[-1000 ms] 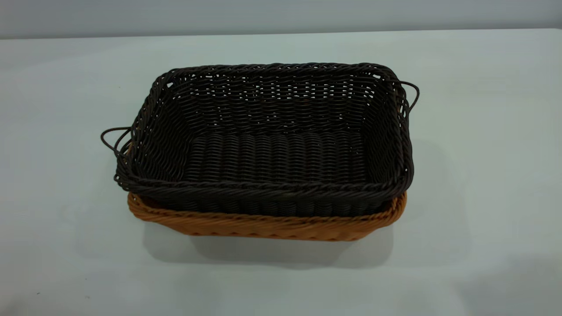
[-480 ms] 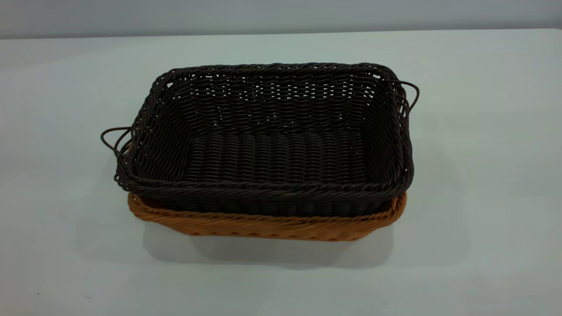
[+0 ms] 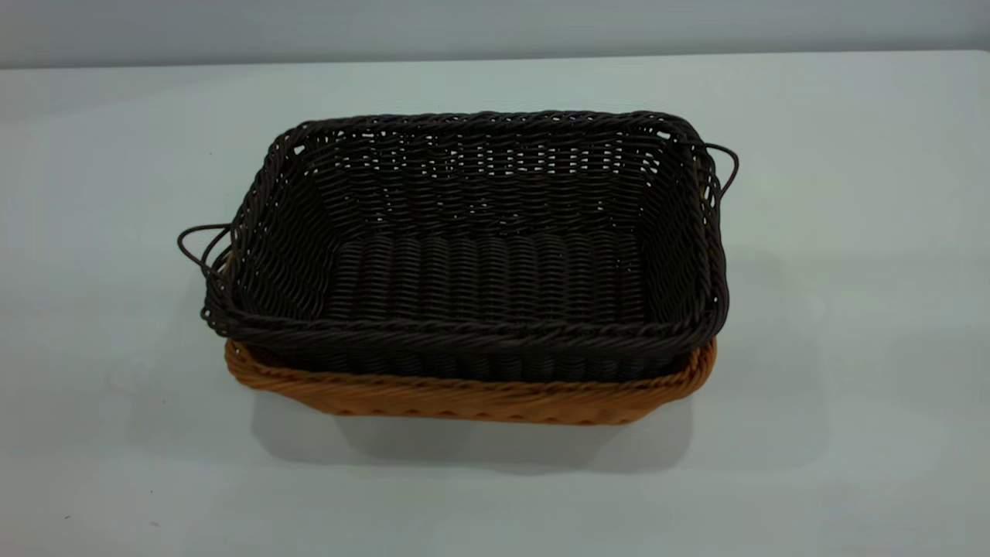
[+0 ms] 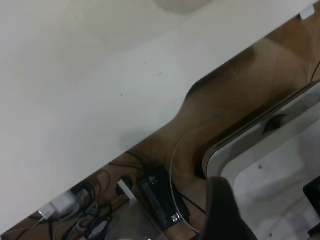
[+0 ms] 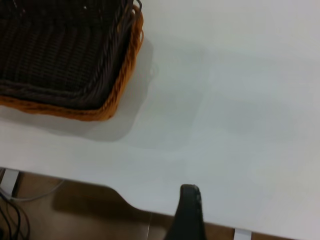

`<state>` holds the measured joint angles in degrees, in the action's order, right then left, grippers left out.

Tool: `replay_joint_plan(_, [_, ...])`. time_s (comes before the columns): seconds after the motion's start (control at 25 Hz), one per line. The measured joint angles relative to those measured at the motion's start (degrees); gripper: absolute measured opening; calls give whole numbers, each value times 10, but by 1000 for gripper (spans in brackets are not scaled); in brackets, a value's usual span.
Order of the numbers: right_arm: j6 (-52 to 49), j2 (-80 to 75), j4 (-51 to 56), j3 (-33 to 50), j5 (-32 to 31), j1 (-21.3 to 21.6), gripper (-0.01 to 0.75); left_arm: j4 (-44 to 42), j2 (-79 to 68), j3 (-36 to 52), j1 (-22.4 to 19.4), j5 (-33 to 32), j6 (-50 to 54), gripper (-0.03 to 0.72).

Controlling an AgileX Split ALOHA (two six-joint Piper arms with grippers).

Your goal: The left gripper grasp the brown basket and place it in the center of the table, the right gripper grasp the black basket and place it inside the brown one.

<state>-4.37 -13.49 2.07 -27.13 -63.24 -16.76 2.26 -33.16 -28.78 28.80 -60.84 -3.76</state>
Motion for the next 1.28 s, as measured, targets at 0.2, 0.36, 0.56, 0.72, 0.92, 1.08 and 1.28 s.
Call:
replay_joint_plan(0.2, [0,2,0,0,0,0,574,10,0,3,0,-11,0,447])
replay_joint_plan(0.36, [0,2,-2,0,0,0,574,11,0,3,0,-13,2,447])
replay_joint_plan(0.56, [0,4,-1,1,0,17,574,12,0,3,0,-13,2,447])
replay_joint_plan(0.72, [0,19,0,1,0,94,574,22,12,3,-44,-13,2,447])
replay_joint_plan(0.92, [0,119,-1,1,-1,135,574,27,73,3,-169,-14,2,447])
replay_joint_plan(1.08, [0,144,-3,1,-6,136,574,27,166,3,-242,-19,2,447])
replay_joint_plan(1.28, [0,144,-3,1,-7,136,574,30,297,3,-282,-27,2,447])
